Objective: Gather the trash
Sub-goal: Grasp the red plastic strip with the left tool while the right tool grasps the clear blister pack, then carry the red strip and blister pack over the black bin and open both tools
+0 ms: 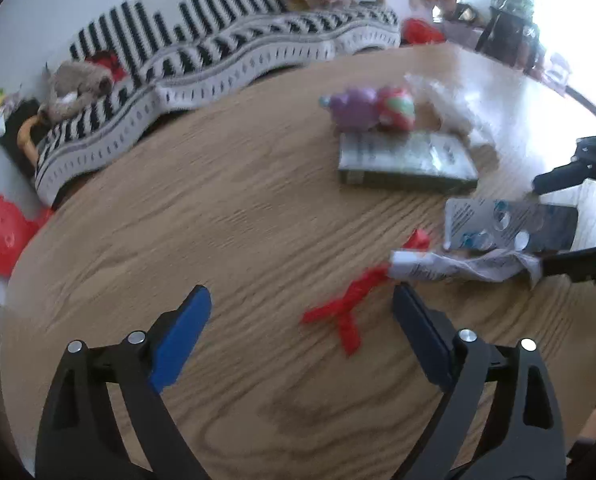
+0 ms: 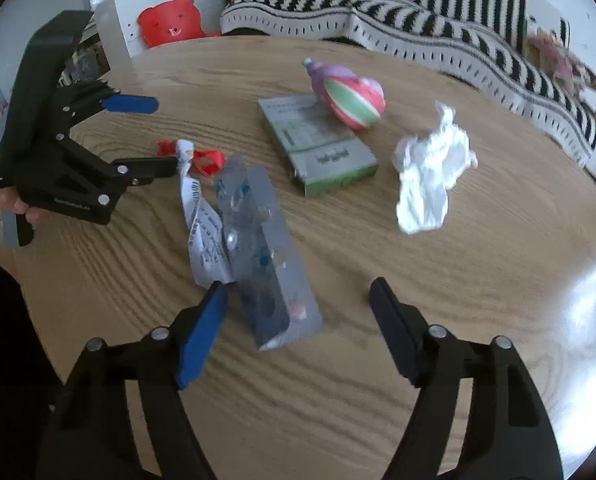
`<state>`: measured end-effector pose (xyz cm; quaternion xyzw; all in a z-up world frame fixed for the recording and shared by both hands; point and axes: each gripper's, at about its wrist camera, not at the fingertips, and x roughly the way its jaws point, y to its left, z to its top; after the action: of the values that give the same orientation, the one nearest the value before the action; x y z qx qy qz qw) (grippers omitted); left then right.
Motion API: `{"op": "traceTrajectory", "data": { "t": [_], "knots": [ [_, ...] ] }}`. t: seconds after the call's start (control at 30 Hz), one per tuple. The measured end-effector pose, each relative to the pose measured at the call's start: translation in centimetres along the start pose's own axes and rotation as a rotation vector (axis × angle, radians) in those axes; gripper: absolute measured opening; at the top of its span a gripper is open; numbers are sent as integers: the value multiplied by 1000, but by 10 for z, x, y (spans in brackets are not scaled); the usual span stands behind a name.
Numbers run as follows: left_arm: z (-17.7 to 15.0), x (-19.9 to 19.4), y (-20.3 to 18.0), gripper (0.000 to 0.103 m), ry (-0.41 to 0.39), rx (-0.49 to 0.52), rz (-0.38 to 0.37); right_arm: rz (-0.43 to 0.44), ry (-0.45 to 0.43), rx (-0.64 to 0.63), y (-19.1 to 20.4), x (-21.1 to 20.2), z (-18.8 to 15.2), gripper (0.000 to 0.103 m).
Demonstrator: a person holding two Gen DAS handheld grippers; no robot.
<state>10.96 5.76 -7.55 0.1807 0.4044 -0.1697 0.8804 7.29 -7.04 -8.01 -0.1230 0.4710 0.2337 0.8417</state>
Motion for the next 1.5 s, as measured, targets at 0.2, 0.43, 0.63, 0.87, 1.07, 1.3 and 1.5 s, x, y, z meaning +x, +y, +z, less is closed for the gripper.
{"op": "traceTrajectory", "data": {
  "t": [0.2, 0.43, 0.63, 0.87, 1.07, 1.3, 1.5],
  "knots": [
    [13, 2, -7, 49, -14, 16, -61, 34, -25, -2, -5, 0, 8, 41],
    [10, -1, -14, 9, 5, -8, -71, 38, -33, 2, -1, -6, 11, 36],
    [12, -13, 2, 8, 3, -109, -41, 28, -78, 65, -13, -26, 10, 36],
    [22, -33, 14, 8, -32, -249, -27, 5, -116, 136, -30, -52, 2, 35],
    [42, -47, -23, 8, -52, -250, -60, -36, -150, 219, -60, -86, -24, 35],
    [88, -63, -104, 8, -108, -186, -154, -120, -214, 349, -113, -146, -75, 35],
    [121, -64, -201, 8, -121, -92, -254, -258, -246, 477, -167, -206, -149, 35]
  ]
}}
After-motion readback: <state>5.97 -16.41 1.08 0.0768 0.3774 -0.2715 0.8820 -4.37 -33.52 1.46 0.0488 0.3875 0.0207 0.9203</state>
